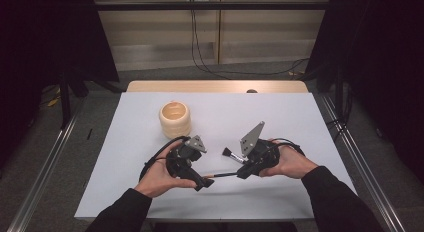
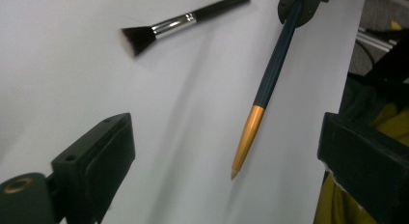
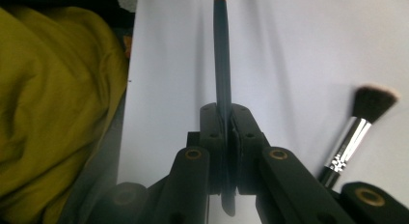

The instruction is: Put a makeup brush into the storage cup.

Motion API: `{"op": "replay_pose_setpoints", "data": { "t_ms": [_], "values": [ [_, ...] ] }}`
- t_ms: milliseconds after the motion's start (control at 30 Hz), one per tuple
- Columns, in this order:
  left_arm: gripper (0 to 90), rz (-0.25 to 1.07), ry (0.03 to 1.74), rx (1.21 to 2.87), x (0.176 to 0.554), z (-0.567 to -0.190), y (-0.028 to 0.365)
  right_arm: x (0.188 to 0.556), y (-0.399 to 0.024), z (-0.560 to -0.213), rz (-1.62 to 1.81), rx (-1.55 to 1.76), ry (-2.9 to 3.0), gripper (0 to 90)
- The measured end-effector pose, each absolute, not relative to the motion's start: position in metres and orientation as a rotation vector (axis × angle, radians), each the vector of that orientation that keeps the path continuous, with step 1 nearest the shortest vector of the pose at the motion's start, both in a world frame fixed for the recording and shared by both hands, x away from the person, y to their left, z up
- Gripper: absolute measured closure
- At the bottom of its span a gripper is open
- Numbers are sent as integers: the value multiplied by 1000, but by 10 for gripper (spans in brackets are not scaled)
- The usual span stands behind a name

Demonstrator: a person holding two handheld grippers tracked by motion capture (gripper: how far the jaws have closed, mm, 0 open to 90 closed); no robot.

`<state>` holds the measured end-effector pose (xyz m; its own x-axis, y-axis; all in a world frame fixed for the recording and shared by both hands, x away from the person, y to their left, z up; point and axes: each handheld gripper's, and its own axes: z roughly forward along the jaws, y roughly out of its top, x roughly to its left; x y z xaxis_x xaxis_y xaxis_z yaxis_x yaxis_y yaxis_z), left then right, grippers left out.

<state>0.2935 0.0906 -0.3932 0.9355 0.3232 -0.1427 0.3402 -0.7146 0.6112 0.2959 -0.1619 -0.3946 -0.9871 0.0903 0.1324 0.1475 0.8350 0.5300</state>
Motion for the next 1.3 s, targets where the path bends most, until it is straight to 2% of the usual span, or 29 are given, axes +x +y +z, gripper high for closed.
{"op": "replay_pose_setpoints", "data": {
  "t_ms": [233, 733, 933, 1300],
  "values": [
    [45, -17, 490, 2302, 291, -394, 105, 293, -173, -395, -902, -245, -2915, 851],
    [32, 140, 558, 2141, 283, -399, 127, 285, -191, -399, -994, -365, -2926, 851],
    [29, 160, 588, 2059, 280, -400, 137, 282, -197, -400, -1075, -423, -2906, 851],
    [27, 181, 606, 2018, 276, -403, 141, 277, -202, -405, -1185, -487, -2881, 851]
  ]
}}
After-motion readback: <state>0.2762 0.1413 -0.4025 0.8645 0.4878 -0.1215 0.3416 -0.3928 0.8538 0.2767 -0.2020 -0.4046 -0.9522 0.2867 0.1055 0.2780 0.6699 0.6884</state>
